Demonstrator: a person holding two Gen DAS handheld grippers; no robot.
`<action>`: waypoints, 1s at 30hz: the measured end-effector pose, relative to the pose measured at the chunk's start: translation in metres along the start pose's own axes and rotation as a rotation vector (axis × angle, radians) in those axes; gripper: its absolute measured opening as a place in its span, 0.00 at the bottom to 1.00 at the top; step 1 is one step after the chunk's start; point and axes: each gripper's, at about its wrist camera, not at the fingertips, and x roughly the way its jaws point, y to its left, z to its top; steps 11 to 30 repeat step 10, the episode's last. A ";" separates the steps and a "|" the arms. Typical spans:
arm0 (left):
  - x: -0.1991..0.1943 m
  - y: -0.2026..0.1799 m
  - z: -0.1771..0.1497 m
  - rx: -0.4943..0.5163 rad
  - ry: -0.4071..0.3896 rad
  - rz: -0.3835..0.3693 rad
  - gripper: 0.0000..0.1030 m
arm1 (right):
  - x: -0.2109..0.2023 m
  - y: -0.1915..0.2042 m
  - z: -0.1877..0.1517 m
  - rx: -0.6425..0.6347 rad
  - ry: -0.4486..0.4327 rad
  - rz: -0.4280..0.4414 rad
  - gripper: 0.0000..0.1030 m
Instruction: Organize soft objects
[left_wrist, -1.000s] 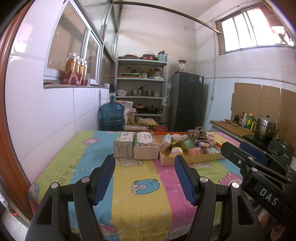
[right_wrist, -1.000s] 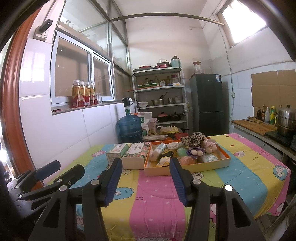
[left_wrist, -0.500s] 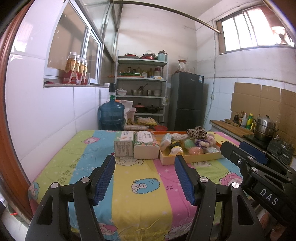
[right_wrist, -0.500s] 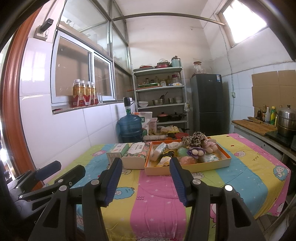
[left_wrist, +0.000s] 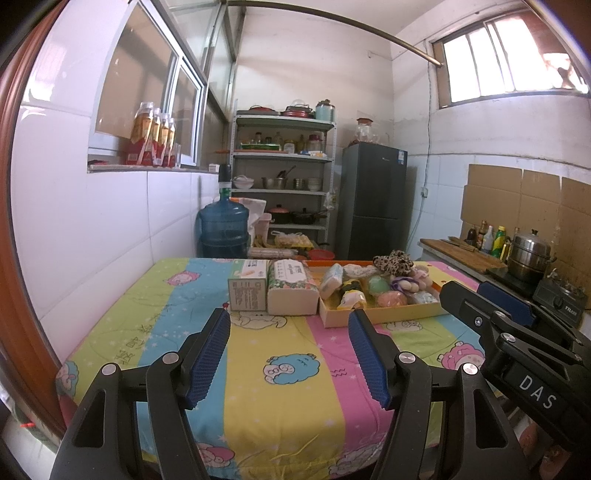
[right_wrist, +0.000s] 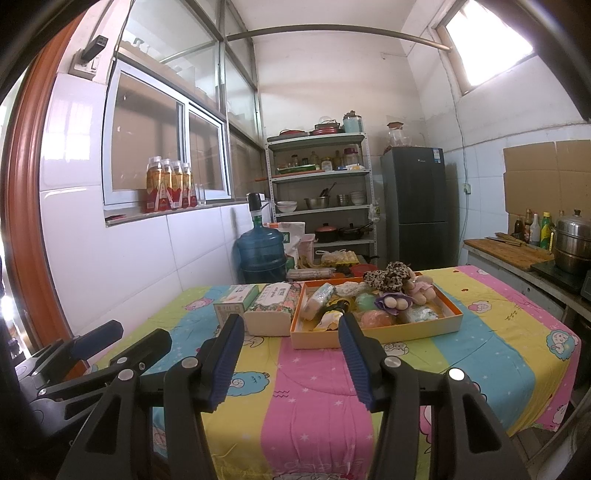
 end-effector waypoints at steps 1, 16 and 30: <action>0.000 0.000 0.000 0.000 0.000 0.000 0.66 | 0.000 0.001 0.000 0.000 0.000 -0.001 0.51; 0.000 0.000 0.000 -0.001 0.002 0.000 0.66 | 0.000 0.000 0.000 0.001 0.001 0.000 0.51; 0.000 0.000 0.000 -0.001 0.002 0.000 0.66 | 0.000 0.000 0.000 0.001 0.001 0.000 0.51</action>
